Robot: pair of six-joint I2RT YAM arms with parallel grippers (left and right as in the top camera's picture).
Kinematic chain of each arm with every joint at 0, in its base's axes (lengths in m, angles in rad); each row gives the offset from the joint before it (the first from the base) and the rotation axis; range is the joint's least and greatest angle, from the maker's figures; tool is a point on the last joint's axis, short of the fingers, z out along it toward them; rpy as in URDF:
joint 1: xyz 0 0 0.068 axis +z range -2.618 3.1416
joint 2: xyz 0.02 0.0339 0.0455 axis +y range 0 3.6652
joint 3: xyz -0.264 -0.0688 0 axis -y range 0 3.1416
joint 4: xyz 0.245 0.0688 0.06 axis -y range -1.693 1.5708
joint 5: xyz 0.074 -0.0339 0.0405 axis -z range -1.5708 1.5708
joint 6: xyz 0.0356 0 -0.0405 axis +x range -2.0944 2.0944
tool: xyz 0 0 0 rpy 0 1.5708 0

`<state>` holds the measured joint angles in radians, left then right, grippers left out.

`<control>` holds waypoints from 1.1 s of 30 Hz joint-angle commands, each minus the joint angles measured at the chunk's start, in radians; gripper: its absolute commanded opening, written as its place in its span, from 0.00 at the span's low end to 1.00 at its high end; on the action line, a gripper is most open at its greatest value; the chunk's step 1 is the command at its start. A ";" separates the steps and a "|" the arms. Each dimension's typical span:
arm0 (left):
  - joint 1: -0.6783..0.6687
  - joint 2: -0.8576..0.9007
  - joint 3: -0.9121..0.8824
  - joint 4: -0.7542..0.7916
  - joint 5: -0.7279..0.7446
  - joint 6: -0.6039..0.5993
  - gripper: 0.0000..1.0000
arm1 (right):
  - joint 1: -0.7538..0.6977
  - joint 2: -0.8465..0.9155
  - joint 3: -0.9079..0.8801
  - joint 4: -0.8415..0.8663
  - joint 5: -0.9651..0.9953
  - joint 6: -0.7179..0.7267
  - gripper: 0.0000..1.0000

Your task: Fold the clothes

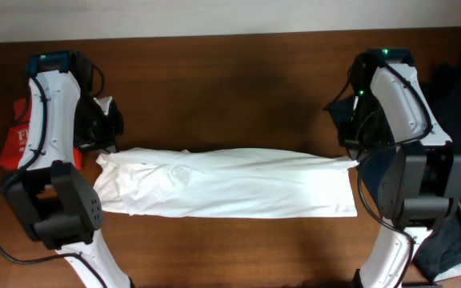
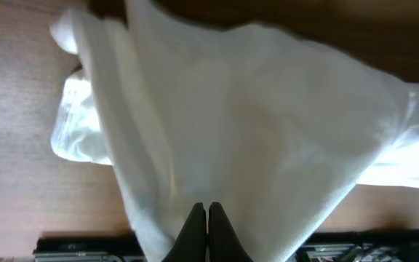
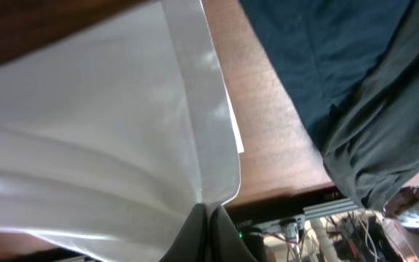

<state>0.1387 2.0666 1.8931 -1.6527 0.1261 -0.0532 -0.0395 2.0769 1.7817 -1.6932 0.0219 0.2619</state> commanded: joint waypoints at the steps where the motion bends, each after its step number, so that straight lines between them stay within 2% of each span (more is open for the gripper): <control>1: 0.006 -0.044 -0.159 0.040 -0.019 -0.014 0.01 | -0.009 -0.081 -0.085 0.029 0.013 0.008 0.04; 7: 0.008 -0.136 -0.468 0.256 -0.105 -0.092 0.01 | -0.011 -0.085 -0.328 0.150 0.018 0.009 0.04; 10: 0.008 -0.136 -0.579 0.407 -0.108 -0.113 0.00 | -0.075 -0.085 -0.452 0.341 0.017 0.009 0.05; 13: 0.008 -0.136 -0.600 0.521 -0.114 -0.168 0.01 | -0.107 -0.085 -0.469 0.509 0.018 0.000 0.07; 14: 0.008 -0.136 -0.600 0.527 -0.145 -0.187 0.01 | -0.106 -0.085 -0.469 0.521 0.027 0.001 0.08; 15: 0.008 -0.136 -0.600 0.531 -0.247 -0.212 0.00 | -0.107 -0.085 -0.469 0.523 0.065 0.002 0.08; 16: 0.010 -0.136 -0.600 0.534 -0.254 -0.216 0.01 | -0.107 -0.085 -0.470 0.523 0.072 0.009 0.09; 18: 0.010 -0.136 -0.600 0.538 -0.210 -0.223 0.00 | -0.104 -0.085 -0.470 0.520 0.057 0.008 0.12; 20: 0.010 -0.136 -0.600 0.527 -0.196 -0.222 0.01 | -0.104 -0.085 -0.470 0.520 0.058 0.009 0.29; 22: 0.027 -0.136 -0.595 0.460 -0.201 -0.221 0.01 | -0.105 -0.085 -0.470 0.520 0.061 0.009 0.31; 24: 0.071 -0.139 -0.556 0.399 -0.191 -0.219 0.06 | -0.105 -0.085 -0.470 0.519 0.061 0.008 0.31; 26: 0.072 -0.180 -0.485 0.371 -0.126 -0.195 0.09 | -0.105 -0.085 -0.470 0.519 0.061 0.008 0.31; 27: 0.063 -0.237 -0.430 0.368 -0.083 -0.192 0.29 | -0.105 -0.085 -0.470 0.520 0.061 0.008 0.31; 28: 0.050 -0.275 -0.406 0.368 -0.060 -0.193 0.69 | -0.105 -0.085 -0.470 0.521 0.061 0.008 0.32; 29: 0.036 -0.296 -0.403 0.359 -0.045 -0.193 0.82 | -0.105 -0.085 -0.470 0.520 0.061 0.008 0.32; 31: -0.007 -0.300 -0.404 0.361 0.022 -0.192 0.82 | -0.105 -0.085 -0.470 0.520 0.061 0.008 0.32; 33: -0.117 -0.297 -0.408 0.451 0.029 -0.174 0.81 | -0.105 -0.085 -0.470 0.520 0.061 0.008 0.32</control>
<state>0.1116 1.7657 1.4815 -1.2495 0.1062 -0.2481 -0.1436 2.0037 1.3170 -1.1732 0.0639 0.2615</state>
